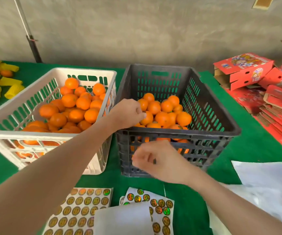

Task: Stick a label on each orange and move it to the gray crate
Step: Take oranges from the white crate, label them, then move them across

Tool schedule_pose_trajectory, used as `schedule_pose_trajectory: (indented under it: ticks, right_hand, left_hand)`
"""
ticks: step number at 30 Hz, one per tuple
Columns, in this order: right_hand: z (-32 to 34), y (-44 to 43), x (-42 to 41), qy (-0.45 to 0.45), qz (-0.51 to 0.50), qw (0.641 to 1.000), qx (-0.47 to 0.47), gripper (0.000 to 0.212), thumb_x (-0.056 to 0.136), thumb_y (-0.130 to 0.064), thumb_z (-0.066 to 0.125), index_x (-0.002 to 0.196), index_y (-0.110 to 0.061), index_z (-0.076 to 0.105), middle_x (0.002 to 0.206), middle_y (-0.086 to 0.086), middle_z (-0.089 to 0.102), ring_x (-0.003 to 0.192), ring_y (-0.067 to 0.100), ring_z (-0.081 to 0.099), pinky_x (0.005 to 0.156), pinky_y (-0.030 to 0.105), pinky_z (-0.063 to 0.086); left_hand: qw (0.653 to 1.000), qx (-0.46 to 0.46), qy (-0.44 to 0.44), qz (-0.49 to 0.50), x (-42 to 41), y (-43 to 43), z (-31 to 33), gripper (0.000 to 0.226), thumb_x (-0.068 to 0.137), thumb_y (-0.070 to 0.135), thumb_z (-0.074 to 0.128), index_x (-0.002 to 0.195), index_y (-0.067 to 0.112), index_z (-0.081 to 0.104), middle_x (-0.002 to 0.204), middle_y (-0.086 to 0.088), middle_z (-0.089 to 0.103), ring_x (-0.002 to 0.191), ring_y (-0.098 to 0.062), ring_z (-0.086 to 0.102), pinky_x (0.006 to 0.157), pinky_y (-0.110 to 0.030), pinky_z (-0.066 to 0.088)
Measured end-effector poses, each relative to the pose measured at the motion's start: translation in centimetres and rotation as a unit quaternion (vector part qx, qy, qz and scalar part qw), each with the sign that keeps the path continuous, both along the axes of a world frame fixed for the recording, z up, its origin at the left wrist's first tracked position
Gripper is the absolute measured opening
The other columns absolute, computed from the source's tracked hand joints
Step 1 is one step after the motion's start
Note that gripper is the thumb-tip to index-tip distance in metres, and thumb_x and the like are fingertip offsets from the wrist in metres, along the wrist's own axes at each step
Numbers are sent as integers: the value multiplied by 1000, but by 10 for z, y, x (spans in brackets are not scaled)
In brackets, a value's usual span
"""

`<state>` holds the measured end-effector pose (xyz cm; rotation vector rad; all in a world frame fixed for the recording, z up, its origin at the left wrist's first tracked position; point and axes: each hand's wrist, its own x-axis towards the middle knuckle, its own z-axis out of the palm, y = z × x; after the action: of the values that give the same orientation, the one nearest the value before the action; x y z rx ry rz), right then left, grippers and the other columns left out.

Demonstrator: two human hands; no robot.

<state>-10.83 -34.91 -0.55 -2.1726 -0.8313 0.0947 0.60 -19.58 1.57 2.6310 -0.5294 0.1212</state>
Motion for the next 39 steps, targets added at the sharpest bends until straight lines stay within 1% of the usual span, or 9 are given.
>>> schedule_pose_trajectory:
  ticks: [4, 10, 13, 16, 21, 25, 28, 35, 39]
  right_hand:
    - [-82, 11, -28, 115, 40, 963, -240, 31, 93, -24, 55, 87, 6, 62, 95, 20, 61, 88, 25, 55, 71, 26, 37]
    - [-146, 29, -46, 119, 11, 914, -388, 75, 79, -60, 60, 128, -6, 43, 128, 11, 38, 121, 32, 32, 100, 46, 32]
    - [-159, 36, -57, 101, -18, 917, -385, 77, 77, -55, 66, 129, -5, 41, 132, 12, 34, 123, 33, 29, 105, 47, 27]
    - [-160, 34, -65, 66, -78, 937, -334, 56, 88, -41, 57, 128, -4, 44, 135, 13, 37, 125, 32, 33, 105, 44, 25]
    - [-141, 12, -78, 108, -132, 963, -209, 25, 94, -18, 52, 118, -11, 53, 116, 17, 60, 106, 35, 54, 82, 39, 43]
    - [-120, -39, -84, 131, -206, 955, -169, 17, 95, -17, 52, 109, -9, 56, 106, 14, 63, 97, 32, 58, 74, 35, 44]
    - [-112, -96, -84, 149, -331, 918, -156, 20, 96, -23, 50, 105, -6, 55, 104, 15, 63, 97, 32, 58, 70, 32, 40]
    - [-125, -207, -86, 197, -582, 776, -143, 54, 91, -26, 61, 134, -10, 33, 126, 14, 55, 116, 33, 52, 87, 36, 41]
    - [-139, -209, -91, 176, -602, 718, -302, 79, 95, -28, 54, 151, -22, -1, 158, 12, 3, 145, 36, 5, 115, 49, 16]
  left_hand:
    - [996, -54, -69, 5, -35, 7, -7, 22, 95, 25, 55, 83, 9, 64, 68, 2, 56, 71, -18, 53, 61, -30, 36]
    - [969, -175, -175, 11, -111, 22, -52, 36, 91, 13, 60, 123, -2, 53, 130, -15, 50, 124, -25, 45, 104, -24, 35]
    - [953, -216, -203, 58, -142, 30, -82, 42, 86, 4, 64, 124, -7, 50, 136, -19, 40, 131, -25, 36, 110, -25, 30]
    - [966, -212, -107, 103, -158, 36, -114, 33, 81, -5, 67, 112, -4, 60, 121, -19, 54, 114, -33, 53, 97, -38, 46]
    - [973, -174, 115, 101, -163, 26, -148, 11, 91, 11, 61, 96, 15, 70, 85, 3, 70, 75, -7, 61, 65, -4, 39]
    - [953, -255, 143, 85, -166, -2, -151, 20, 94, 30, 46, 95, 20, 64, 80, 8, 67, 80, -19, 66, 71, -30, 47]
    - [951, -239, 190, 43, -166, -21, -156, 18, 99, 23, 42, 104, 23, 60, 92, 3, 69, 79, -29, 68, 72, -37, 52]
    - [966, -117, 226, -42, -172, -53, -167, 11, 96, 26, 52, 104, 30, 59, 93, 19, 61, 83, 13, 53, 65, 1, 37]
    - [969, -106, 217, -46, -171, -54, -168, 13, 95, 21, 55, 106, 26, 60, 94, 15, 62, 81, 10, 54, 65, 3, 36]
